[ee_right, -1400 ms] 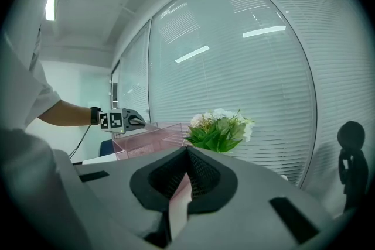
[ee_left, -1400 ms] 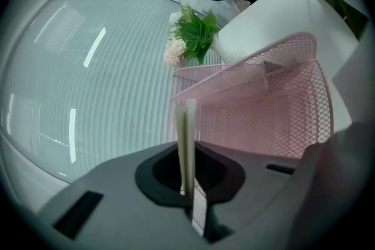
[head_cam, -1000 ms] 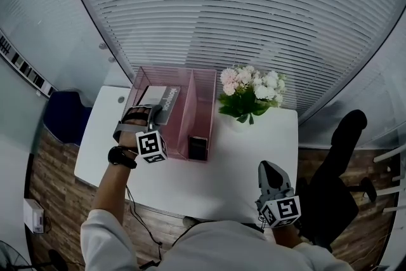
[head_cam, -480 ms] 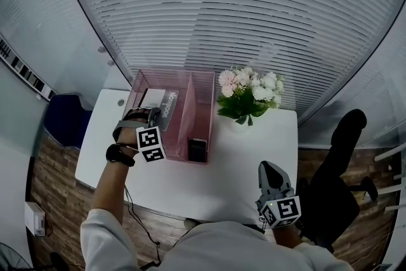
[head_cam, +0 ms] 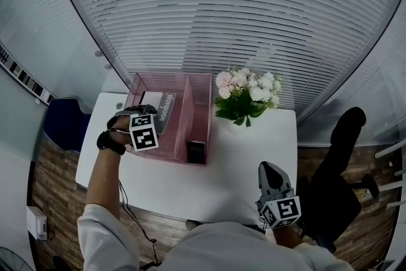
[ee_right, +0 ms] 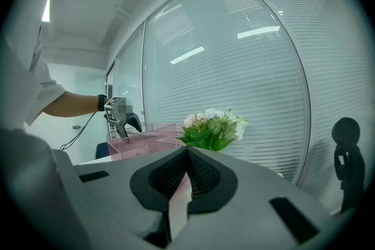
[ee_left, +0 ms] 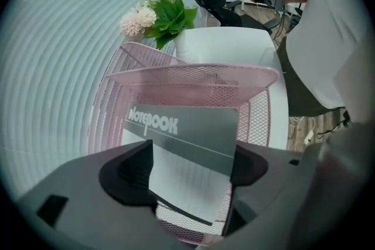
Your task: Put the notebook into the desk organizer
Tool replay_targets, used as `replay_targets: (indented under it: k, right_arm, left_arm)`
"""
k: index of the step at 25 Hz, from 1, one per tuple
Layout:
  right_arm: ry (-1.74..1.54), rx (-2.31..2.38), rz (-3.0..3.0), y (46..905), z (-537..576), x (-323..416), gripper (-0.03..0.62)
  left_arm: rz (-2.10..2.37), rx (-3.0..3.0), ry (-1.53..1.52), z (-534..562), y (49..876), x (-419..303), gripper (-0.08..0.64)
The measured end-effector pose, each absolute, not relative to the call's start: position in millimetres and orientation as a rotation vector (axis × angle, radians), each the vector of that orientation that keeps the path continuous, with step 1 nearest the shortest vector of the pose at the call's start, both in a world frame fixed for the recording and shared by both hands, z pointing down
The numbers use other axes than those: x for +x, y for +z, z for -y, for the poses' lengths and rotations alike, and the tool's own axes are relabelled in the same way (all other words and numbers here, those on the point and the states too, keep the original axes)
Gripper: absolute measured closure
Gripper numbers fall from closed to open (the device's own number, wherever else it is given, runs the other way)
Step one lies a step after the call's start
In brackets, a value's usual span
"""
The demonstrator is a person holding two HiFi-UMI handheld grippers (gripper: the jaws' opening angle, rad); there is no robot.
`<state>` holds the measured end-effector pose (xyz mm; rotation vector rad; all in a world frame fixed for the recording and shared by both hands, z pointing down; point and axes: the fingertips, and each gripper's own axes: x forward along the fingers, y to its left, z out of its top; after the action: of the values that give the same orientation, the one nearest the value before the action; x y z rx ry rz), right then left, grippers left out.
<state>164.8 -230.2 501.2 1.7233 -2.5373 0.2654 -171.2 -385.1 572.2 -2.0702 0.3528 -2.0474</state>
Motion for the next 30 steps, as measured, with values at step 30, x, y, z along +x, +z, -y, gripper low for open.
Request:
replay_targets:
  k: [30]
  right_arm:
    - [0.203, 1.601, 2.645, 478.6, 220.6, 116.9, 0.58]
  left_arm:
    - [-1.004, -2.319, -1.359, 342.5, 466.8, -178.5, 0.179]
